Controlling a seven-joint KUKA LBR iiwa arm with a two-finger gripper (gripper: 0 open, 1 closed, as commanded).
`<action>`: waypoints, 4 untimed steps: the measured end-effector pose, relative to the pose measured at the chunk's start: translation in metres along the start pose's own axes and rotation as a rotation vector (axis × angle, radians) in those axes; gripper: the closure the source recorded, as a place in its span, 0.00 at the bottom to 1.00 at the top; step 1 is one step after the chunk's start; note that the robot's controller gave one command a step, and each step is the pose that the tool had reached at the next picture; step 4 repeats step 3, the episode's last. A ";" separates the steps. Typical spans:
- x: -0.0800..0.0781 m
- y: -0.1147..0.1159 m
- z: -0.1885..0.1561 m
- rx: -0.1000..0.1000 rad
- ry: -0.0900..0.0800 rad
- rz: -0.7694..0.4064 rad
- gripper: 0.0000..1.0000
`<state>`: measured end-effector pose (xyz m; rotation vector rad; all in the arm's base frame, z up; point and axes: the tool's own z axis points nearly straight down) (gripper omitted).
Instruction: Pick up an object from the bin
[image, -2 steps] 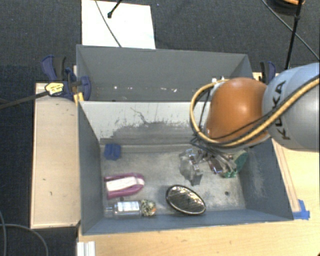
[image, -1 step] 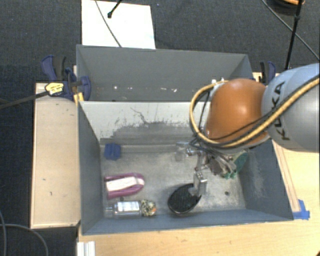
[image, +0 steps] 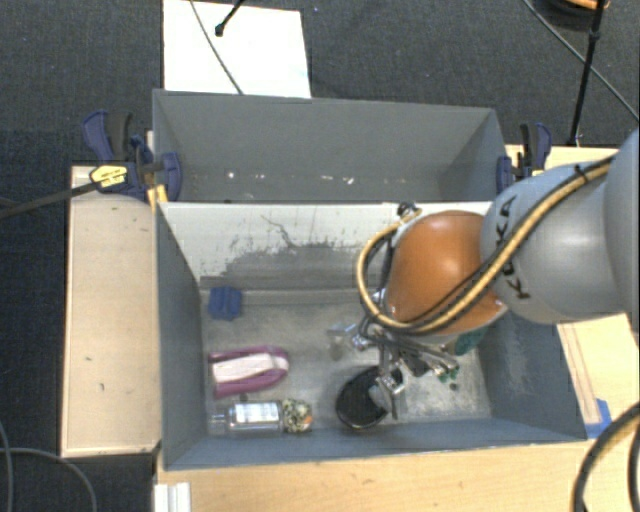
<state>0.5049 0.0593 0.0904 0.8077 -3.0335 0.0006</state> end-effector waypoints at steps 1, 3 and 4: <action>0.023 0.009 0.019 0.001 0.001 -0.373 0.00; 0.014 0.003 -0.112 0.006 -0.011 -0.433 1.00; 0.014 0.003 -0.112 0.006 -0.011 -0.433 1.00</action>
Offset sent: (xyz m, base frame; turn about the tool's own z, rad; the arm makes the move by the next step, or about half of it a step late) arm -0.0244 -0.0027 -0.0204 -0.3741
